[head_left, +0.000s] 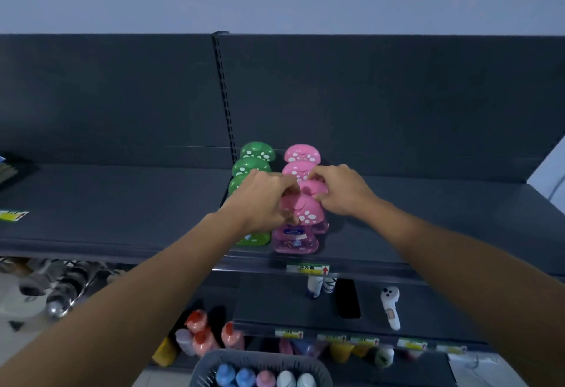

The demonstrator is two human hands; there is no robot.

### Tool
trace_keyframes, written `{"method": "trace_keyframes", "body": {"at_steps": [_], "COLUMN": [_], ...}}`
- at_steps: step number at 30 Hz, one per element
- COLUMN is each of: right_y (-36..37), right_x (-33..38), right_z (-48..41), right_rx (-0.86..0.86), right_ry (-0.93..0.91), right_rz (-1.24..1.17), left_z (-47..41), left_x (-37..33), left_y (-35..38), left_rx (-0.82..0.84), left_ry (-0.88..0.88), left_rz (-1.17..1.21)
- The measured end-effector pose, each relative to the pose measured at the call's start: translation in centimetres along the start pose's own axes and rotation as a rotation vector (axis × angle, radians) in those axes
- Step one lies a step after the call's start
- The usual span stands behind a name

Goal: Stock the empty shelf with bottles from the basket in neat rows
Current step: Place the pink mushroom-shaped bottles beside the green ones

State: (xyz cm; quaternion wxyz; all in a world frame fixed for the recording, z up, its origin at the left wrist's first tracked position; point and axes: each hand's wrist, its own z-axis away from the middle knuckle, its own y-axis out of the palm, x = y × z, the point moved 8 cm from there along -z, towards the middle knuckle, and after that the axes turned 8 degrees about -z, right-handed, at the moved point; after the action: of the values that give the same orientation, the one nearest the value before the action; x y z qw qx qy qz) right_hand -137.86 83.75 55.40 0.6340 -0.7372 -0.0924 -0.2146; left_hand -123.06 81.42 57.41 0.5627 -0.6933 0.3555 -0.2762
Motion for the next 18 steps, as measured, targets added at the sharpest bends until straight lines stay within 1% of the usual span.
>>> {"method": "trace_keyframes", "body": {"at_steps": [2, 4, 10, 18], "right_y": [0.3, 0.2, -0.4, -0.1], "right_x": [-0.6, -0.9, -0.8, -0.6], "right_z": [-0.7, -1.2, -2.1, -2.9], "right_rx": [0.016, 0.025, 0.007, -0.02], "right_ry": [0.004, -0.002, -0.058, -0.071], "right_rz": [-0.04, -0.065, -0.078, -0.092], "left_z": [-0.4, -0.8, -1.6, -2.2], "left_x": [-0.1, -0.3, -0.6, -0.4], "left_y": [0.4, 0.9, 1.9, 2.5], "left_rx": [-0.023, -0.024, -0.038, -0.007], "left_ry": [0.016, 0.019, 0.025, 0.028], "left_rz": [-0.093, -0.133, -0.094, -0.151]}}
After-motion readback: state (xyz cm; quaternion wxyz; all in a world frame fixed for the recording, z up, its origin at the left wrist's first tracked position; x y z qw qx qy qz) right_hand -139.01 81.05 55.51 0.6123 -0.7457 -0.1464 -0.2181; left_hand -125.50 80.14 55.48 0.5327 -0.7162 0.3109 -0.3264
